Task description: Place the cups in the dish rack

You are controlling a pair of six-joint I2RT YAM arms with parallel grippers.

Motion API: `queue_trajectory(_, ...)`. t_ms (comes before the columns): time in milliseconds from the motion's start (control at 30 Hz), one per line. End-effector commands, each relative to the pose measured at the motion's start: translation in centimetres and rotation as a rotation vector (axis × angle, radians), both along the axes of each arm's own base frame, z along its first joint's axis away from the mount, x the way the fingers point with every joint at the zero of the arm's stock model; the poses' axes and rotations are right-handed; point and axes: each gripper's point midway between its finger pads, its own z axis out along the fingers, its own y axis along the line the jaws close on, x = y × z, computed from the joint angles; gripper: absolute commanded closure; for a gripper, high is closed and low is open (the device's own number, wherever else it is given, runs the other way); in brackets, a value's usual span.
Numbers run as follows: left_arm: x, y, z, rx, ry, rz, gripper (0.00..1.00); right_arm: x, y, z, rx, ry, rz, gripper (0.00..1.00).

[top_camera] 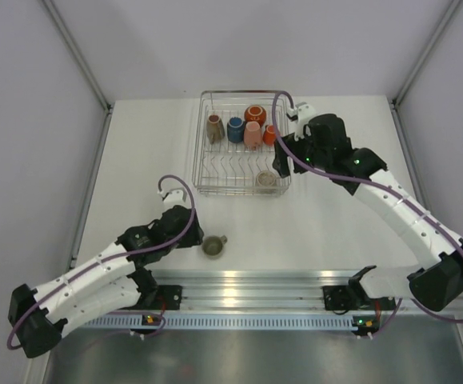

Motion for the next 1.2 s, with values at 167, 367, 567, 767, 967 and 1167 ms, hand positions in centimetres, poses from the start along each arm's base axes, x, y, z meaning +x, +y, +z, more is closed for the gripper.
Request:
queue_trajectory(167, -1.8, -0.5, -1.5, -0.054, 0.064, 0.028, 0.48, 0.4, 0.7, 1.5, 0.091, -0.041, 0.004, 0.19)
queue_trajectory(367, -2.2, -0.5, -2.2, -0.041, 0.083, 0.024, 0.48, 0.4, 0.8, 0.9, 0.093, -0.027, 0.002, 0.19)
queue_trajectory(567, -2.3, -0.6, -2.8, -0.012, 0.100, 0.016, 0.48, 0.5, 0.9, 0.1, 0.088, -0.012, 0.002, 0.18)
queue_trajectory(767, -2.4, -0.6, -3.7, 0.018, 0.132, 0.020, 0.51, 0.6, 1.0, -0.6, 0.090, -0.003, 0.006, 0.19)
queue_trajectory(967, -2.0, -1.2, -3.8, 0.007, 0.128, 0.015, 0.68, 0.8, 1.0, -1.3, 0.088, 0.010, 0.008, 0.18)
queue_trajectory(1167, -1.3, -1.9, -3.8, 0.013, 0.118, 0.012, 0.91, 1.3, 0.9, -2.1, 0.089, 0.023, 0.009, 0.18)
